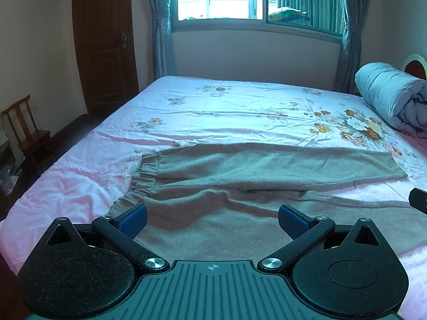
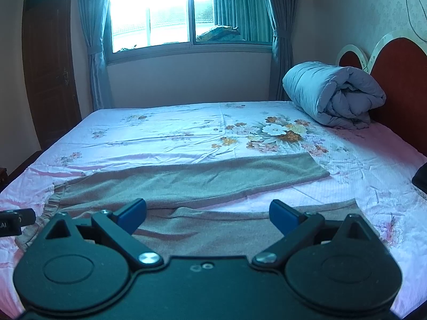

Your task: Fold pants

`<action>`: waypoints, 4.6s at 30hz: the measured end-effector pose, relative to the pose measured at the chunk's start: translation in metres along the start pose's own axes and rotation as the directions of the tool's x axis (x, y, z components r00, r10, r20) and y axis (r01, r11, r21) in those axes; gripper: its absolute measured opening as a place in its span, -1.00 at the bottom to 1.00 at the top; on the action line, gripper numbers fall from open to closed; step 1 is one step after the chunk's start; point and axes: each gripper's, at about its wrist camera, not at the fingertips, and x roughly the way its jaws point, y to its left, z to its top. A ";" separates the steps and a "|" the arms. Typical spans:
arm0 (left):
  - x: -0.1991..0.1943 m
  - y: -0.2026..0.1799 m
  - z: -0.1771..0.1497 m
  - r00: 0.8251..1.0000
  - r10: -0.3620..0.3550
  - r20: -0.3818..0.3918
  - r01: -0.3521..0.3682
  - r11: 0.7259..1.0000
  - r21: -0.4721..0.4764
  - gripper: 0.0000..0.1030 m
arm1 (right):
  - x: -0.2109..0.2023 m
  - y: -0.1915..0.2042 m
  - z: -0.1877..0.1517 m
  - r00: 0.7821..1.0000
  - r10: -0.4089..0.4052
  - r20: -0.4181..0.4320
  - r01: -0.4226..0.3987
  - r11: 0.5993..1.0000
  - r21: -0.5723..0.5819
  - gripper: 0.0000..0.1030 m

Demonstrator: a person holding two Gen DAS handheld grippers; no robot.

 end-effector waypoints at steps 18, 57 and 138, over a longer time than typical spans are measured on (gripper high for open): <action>-0.001 0.004 0.001 1.000 -0.002 0.000 0.002 1.000 -0.007 1.00 | 0.000 0.003 0.000 1.000 -0.008 -0.004 0.008 1.000 -0.003 0.81; 0.017 0.004 0.002 1.000 0.009 -0.028 -0.009 1.000 0.000 1.00 | 0.012 0.002 -0.002 1.000 -0.001 -0.031 0.001 1.000 0.005 0.81; 0.478 0.108 0.106 0.839 -0.191 -0.510 0.426 0.813 0.396 -0.19 | 0.502 0.095 0.097 0.718 0.319 -0.619 -0.681 0.506 -0.529 0.75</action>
